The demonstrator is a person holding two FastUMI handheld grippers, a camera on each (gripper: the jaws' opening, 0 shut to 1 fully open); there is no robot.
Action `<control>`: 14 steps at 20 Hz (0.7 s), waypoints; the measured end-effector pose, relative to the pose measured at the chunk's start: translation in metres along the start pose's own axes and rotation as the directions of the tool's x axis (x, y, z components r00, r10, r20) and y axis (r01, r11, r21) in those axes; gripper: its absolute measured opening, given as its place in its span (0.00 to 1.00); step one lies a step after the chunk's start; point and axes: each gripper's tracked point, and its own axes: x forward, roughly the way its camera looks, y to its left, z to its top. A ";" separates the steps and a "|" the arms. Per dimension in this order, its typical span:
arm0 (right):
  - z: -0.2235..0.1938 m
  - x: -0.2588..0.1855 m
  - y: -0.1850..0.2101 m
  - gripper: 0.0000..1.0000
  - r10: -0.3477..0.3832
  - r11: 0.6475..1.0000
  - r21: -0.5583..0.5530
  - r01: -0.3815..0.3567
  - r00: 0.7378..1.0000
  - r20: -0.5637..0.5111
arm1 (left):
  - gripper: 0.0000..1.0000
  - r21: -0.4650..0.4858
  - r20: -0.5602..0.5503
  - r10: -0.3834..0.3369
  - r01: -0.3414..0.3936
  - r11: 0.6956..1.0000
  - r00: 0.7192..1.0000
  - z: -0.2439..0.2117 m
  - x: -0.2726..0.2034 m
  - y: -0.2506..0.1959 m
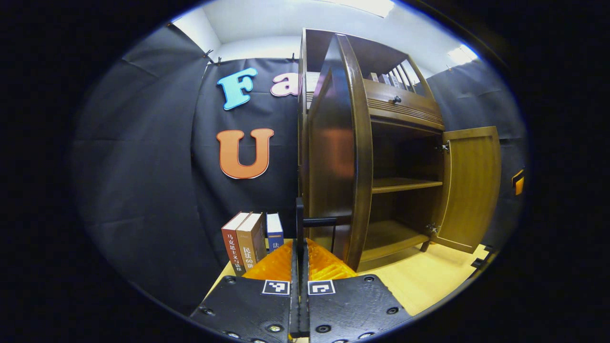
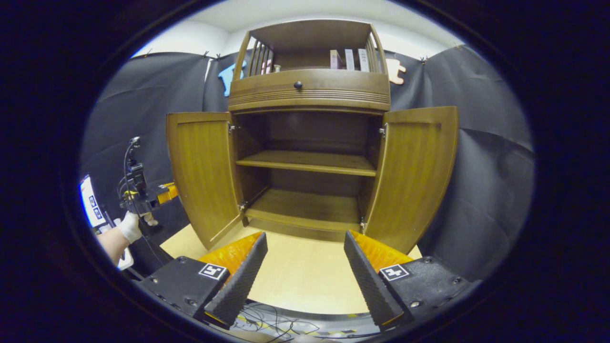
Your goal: Open the right door of the double-door shoe cabinet with the right hand, and open the left door with the left hand.
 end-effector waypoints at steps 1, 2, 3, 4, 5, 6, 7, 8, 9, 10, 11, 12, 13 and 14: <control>0.001 -0.001 0.001 1.00 0.004 1.000 0.000 -0.004 1.000 0.000 | 0.00 -0.004 -0.002 -0.016 0.016 1.000 1.000 -0.001 0.000 0.003; 0.001 -0.002 0.002 1.00 0.009 1.000 0.001 -0.009 1.000 0.001 | 0.00 -0.009 -0.004 -0.031 0.031 0.999 1.000 -0.001 0.000 0.006; 0.002 -0.003 0.004 1.00 0.015 1.000 0.002 -0.015 1.000 0.003 | 0.00 -0.011 -0.006 -0.042 0.042 0.999 0.999 -0.001 0.001 0.009; 0.002 -0.003 0.006 1.00 0.020 1.000 0.000 -0.020 1.000 0.004 | 0.00 -0.017 -0.011 -0.059 0.059 0.998 0.998 -0.001 0.001 0.012; 0.003 -0.004 0.007 1.00 0.023 1.000 -0.003 -0.023 1.000 0.005 | 0.00 -0.025 -0.019 -0.073 0.073 0.997 0.997 -0.002 0.000 0.015; 0.003 -0.005 0.008 1.00 0.026 1.000 -0.006 -0.026 1.000 0.007 | 0.01 -0.021 -0.024 -0.077 0.076 0.997 0.997 -0.001 0.000 0.018; 0.003 -0.006 0.008 1.00 0.029 1.000 -0.008 -0.029 1.000 0.006 | 0.01 -0.012 -0.028 -0.081 0.080 0.997 0.996 -0.002 -0.001 0.020; 0.003 -0.006 0.009 1.00 0.034 0.999 -0.006 -0.034 0.999 0.004 | 0.01 -0.007 -0.030 -0.086 0.086 0.996 0.996 -0.002 0.001 0.019; 0.004 -0.006 0.010 1.00 0.038 0.999 -0.004 -0.038 0.999 0.006 | 0.01 0.002 -0.035 -0.090 0.091 0.996 0.995 -0.002 0.001 0.019; 0.004 -0.007 0.010 1.00 0.040 0.999 -0.002 -0.040 0.999 0.007 | 0.01 0.013 -0.035 -0.096 0.097 0.995 0.995 -0.001 -0.001 0.018; 0.005 -0.009 0.011 1.00 0.042 0.999 0.001 -0.042 0.999 0.009 | 0.01 0.015 -0.035 -0.109 0.110 0.994 0.993 -0.001 -0.003 0.017; 0.005 -0.010 0.011 1.00 0.044 0.999 0.004 -0.044 0.999 0.011 | 0.01 0.000 -0.036 -0.133 0.133 0.991 0.990 -0.002 -0.007 0.012; 0.006 -0.011 0.012 1.00 0.046 0.999 0.005 -0.046 0.999 0.012 | 0.00 -0.020 -0.043 -0.149 0.148 0.989 0.988 -0.004 -0.015 0.011; 0.006 -0.012 0.012 1.00 0.046 0.999 0.004 -0.046 0.999 0.015 | 0.24 -0.033 -0.041 -0.150 0.148 0.988 0.988 -0.004 -0.019 0.015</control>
